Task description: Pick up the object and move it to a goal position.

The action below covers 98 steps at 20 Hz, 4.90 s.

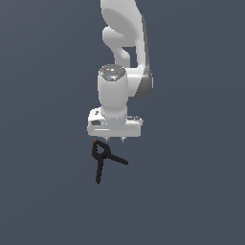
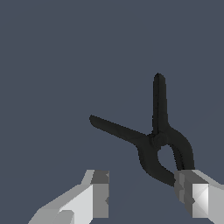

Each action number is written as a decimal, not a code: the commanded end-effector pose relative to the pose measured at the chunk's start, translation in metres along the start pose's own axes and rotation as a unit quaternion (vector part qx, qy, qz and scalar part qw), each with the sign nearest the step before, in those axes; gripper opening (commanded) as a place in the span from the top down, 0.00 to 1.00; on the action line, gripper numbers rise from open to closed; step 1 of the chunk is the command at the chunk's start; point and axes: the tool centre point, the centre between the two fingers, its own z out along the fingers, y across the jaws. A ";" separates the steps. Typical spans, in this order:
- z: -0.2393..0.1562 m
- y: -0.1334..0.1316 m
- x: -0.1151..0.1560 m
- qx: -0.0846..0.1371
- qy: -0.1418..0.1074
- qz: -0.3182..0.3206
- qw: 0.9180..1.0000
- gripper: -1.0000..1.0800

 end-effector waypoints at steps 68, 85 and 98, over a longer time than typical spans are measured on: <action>0.145 0.074 0.087 -0.008 0.351 0.012 0.936 0.38; 0.143 0.072 0.089 -0.008 0.351 0.012 0.936 1.00; 0.075 0.029 0.115 -0.006 0.352 0.014 0.936 1.00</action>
